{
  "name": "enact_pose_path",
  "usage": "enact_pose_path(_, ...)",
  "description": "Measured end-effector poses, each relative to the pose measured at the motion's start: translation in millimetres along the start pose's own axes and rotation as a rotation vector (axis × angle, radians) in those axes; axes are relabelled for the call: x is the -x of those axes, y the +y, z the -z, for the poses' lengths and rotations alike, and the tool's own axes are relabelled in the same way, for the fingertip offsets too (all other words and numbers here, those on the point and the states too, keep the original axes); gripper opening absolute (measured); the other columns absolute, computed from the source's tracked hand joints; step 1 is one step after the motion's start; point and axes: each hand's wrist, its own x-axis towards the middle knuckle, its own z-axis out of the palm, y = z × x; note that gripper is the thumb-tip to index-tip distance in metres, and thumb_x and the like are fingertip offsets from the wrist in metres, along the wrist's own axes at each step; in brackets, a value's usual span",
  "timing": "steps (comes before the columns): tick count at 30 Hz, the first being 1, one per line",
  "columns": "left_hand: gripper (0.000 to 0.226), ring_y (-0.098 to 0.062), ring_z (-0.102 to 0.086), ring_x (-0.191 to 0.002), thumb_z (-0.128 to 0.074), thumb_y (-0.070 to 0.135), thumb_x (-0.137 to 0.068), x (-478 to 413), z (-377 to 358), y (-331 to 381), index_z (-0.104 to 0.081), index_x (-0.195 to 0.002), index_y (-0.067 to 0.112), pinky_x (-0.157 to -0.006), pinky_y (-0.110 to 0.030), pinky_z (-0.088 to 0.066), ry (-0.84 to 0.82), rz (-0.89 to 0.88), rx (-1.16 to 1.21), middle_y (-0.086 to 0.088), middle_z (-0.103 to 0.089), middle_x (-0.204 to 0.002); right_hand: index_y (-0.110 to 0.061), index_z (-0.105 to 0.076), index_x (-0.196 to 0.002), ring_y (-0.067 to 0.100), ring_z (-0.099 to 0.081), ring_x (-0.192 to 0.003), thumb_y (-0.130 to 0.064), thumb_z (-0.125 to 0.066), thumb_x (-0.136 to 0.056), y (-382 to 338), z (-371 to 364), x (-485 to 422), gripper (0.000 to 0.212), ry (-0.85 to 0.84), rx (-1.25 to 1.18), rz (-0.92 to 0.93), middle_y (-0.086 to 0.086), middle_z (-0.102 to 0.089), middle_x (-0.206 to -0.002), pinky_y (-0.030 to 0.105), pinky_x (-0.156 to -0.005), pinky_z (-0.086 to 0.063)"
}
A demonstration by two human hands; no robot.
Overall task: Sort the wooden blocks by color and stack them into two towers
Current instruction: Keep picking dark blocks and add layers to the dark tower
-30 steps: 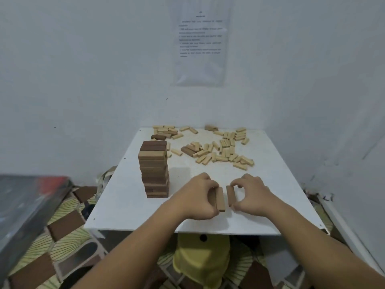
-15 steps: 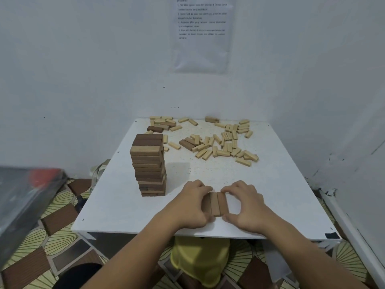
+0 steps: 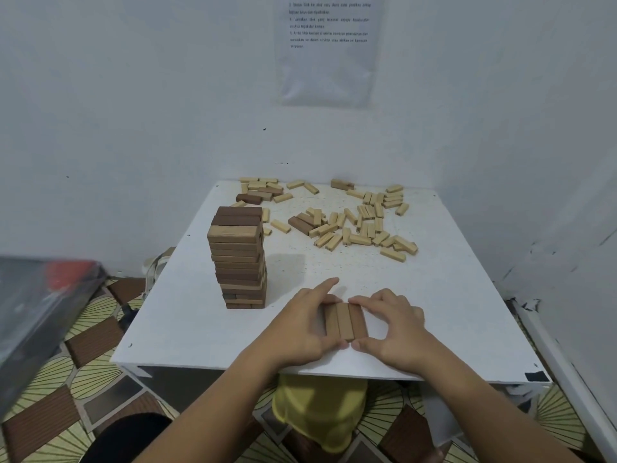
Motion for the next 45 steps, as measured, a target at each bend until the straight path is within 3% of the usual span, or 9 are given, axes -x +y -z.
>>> enact_pose_path(8, 0.102, 0.000, -0.041, -0.134, -0.089, 0.049, -0.072, 1.2, 2.0, 0.5, -0.029, -0.155, 0.047, -0.116, -0.033, -0.037, 0.017, 0.008, 0.024, 0.026, -0.054, -0.139, -0.055, -0.042, -0.142, 0.005, -0.031, -0.115, -0.064, -0.071, -0.074, -2.2, -0.7, -2.2, 0.075, -0.025, 0.042, -0.024, -0.022, -0.037, -0.118, 0.034, -0.099, -0.020)
enact_pose_path(13, 0.116, 0.001, -0.038, -0.138, -0.091, 0.057, -0.064, 3.3, 5.5, 4.4, -0.022, -0.157, 0.049, -0.115, -0.028, -0.033, -0.053, 0.004, 0.063, 0.025, -0.046, -0.147, -0.052, -0.033, -0.149, 0.006, -0.033, -0.116, -0.059, -0.076, -0.075, -4.6, 3.1, 1.6, 0.086, -0.043, -0.012, -0.042, -0.020, -0.039, -0.119, 0.037, -0.105, -0.024)
enact_pose_path(18, 0.074, 0.004, -0.032, -0.146, -0.050, 0.075, -0.091, 9.0, 7.8, 2.1, -0.029, -0.157, 0.048, -0.124, -0.041, -0.029, -0.026, 0.014, 0.211, 0.026, -0.037, -0.159, -0.046, -0.030, -0.148, 0.009, -0.041, -0.117, -0.060, -0.060, -0.080, -24.2, -4.2, 21.7, 0.076, 0.139, -0.097, -0.138, -0.021, -0.043, -0.117, 0.040, -0.102, -0.030)
enact_pose_path(24, 0.077, 0.013, -0.031, -0.144, -0.030, 0.088, -0.089, 12.5, 10.1, 7.2, -0.040, -0.154, 0.046, -0.126, -0.034, -0.022, 0.049, 0.089, 0.417, 0.032, -0.041, -0.154, -0.041, -0.026, -0.138, 0.019, -0.034, -0.121, -0.088, -0.045, -0.071, -80.4, -44.3, 33.0, 0.084, 0.267, 0.112, -0.326, -0.009, -0.035, -0.129, 0.040, -0.092, -0.029)
enact_pose_path(29, 0.077, 0.014, -0.035, -0.141, -0.029, 0.086, -0.090, 10.8, 11.1, 5.2, -0.043, -0.153, 0.043, -0.125, -0.032, -0.024, 0.049, 0.112, 0.419, 0.030, -0.046, -0.152, -0.040, -0.039, -0.127, 0.018, -0.036, -0.115, -0.057, -0.056, -0.074, -79.0, -41.3, 23.2, 0.058, 0.258, 0.087, -0.308, -0.011, -0.038, -0.120, 0.040, -0.086, -0.027)
enact_pose_path(34, 0.063, 0.015, -0.037, -0.138, -0.028, 0.074, -0.097, 11.6, 12.8, 3.6, -0.046, -0.150, 0.044, -0.122, -0.028, -0.026, 0.062, 0.118, 0.420, 0.031, -0.049, -0.148, -0.046, -0.041, -0.133, 0.013, -0.033, -0.123, -0.036, -0.058, -0.071, -47.0, -11.5, 7.3, 0.065, -0.003, 0.067, -0.067, -0.026, -0.038, -0.126, 0.038, -0.093, -0.027)
enact_pose_path(38, 0.062, 0.013, -0.038, -0.138, -0.025, 0.075, -0.097, 12.3, 10.4, 3.4, -0.049, -0.146, 0.047, -0.119, -0.027, -0.027, 0.097, 0.129, 0.425, 0.031, -0.050, -0.147, -0.047, -0.041, -0.140, 0.006, -0.031, -0.130, -0.023, -0.063, -0.078, -27.1, 8.2, -1.3, 0.071, -0.123, -0.007, 0.106, -0.028, -0.041, -0.137, 0.041, -0.109, -0.027)
enact_pose_path(41, 0.063, 0.006, -0.039, -0.140, -0.021, 0.074, -0.100, 12.2, 4.5, 8.0, -0.049, -0.147, 0.043, -0.119, -0.027, -0.027, 0.172, 0.139, 0.406, 0.025, -0.049, -0.149, -0.045, -0.024, -0.154, 0.009, -0.018, -0.146, -0.045, -0.059, -0.080, -21.9, 9.9, 4.5, 0.082, -0.057, 0.030, 0.061, -0.020, -0.027, -0.157, 0.040, -0.120, -0.017)
enact_pose_path(45, 0.053, -0.001, -0.029, -0.144, -0.024, 0.051, -0.110, 12.9, -5.7, 23.1, -0.037, -0.157, 0.030, -0.120, -0.025, -0.020, 0.281, 0.141, 0.121, 0.011, -0.037, -0.162, -0.032, 0.003, -0.162, 0.019, 0.005, -0.155, -0.082, -0.019, -0.073, -19.6, 0.3, 21.2, 0.104, 0.028, 0.368, -0.121, -0.006, 0.002, -0.169, 0.047, -0.123, -0.007)
